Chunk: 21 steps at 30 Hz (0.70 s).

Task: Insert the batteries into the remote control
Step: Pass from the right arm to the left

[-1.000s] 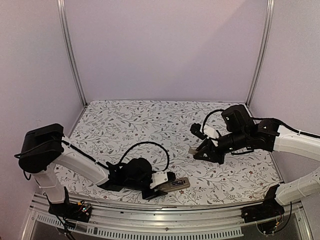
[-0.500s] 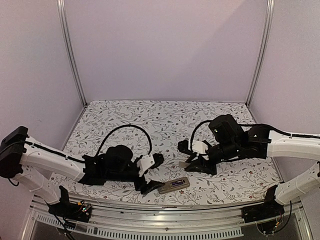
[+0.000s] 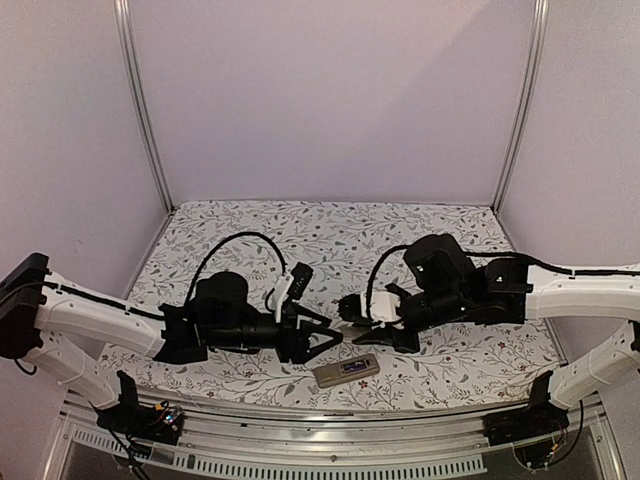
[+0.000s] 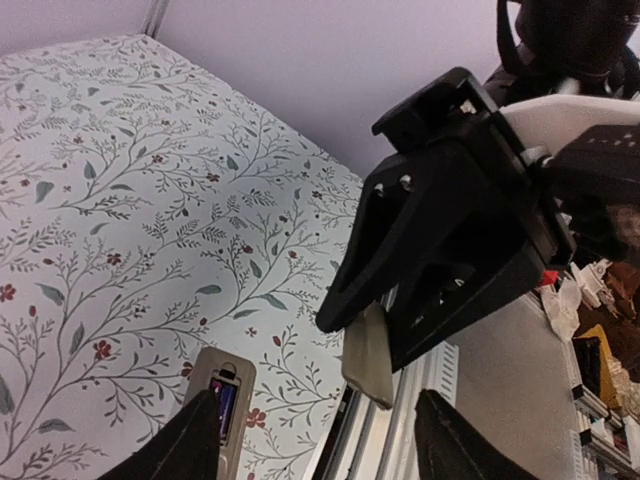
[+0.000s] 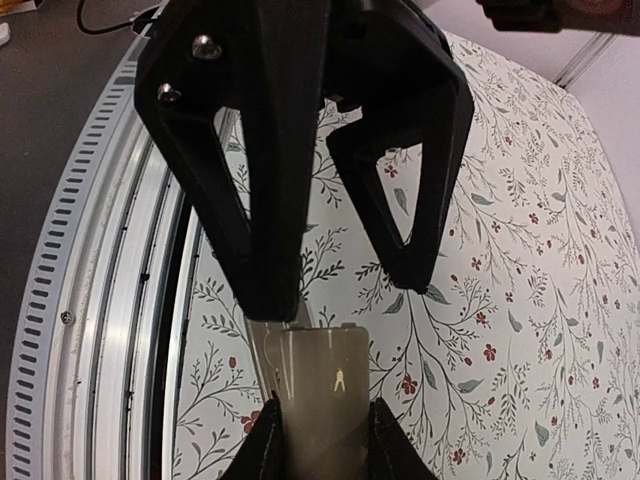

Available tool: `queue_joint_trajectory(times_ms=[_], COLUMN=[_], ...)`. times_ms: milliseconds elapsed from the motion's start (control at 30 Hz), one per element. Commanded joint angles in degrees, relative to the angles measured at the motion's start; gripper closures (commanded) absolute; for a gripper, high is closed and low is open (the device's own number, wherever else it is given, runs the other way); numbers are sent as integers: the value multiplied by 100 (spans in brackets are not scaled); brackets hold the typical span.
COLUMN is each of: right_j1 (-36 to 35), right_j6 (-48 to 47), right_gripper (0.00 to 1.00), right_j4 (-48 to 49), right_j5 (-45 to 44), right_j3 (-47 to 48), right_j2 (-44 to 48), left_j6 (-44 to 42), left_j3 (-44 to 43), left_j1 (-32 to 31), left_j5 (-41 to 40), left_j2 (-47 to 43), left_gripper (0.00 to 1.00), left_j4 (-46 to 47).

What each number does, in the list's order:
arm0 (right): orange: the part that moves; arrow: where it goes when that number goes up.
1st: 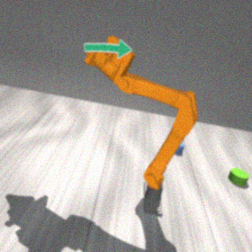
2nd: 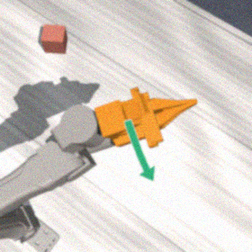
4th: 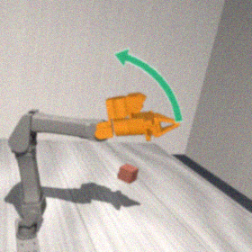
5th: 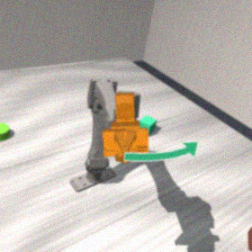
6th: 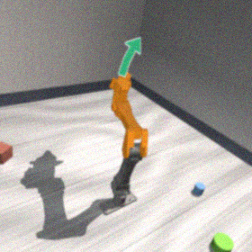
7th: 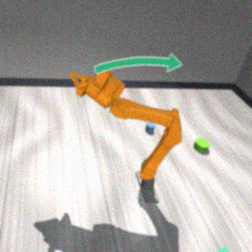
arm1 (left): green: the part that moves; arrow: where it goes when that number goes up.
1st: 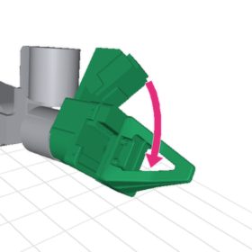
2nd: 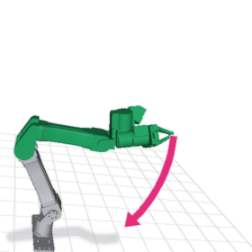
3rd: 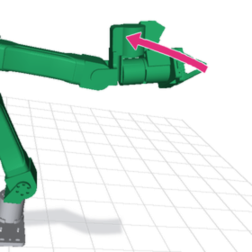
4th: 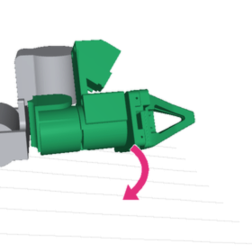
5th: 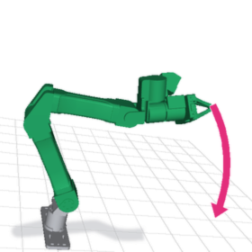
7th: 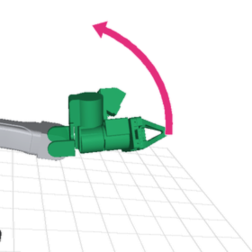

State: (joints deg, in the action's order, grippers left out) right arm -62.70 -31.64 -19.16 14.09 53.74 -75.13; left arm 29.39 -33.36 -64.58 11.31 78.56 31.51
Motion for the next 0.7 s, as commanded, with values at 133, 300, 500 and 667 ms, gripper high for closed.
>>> queue_joint_trajectory(times_ms=[133,300,500,667], right_j1=[-136,-155,-163,-161], right_j6=[-177,-192,-141,-158], right_gripper=[83,83,83,83], right_j4=[191,214,191,148], right_j5=[-149,-204,-489,-509], right_j3=[182,188,307,352], right_j2=[-150,-187,-288,-353], left_j6=[653,719,666,700], left_j3=[-157,-180,-403,-410], left_j1=[68,68,92,115], left_j5=[176,270,557,530], left_j2=[277,377,548,561], left_gripper=[52,61,69,83], left_j4=[406,479,201,154])
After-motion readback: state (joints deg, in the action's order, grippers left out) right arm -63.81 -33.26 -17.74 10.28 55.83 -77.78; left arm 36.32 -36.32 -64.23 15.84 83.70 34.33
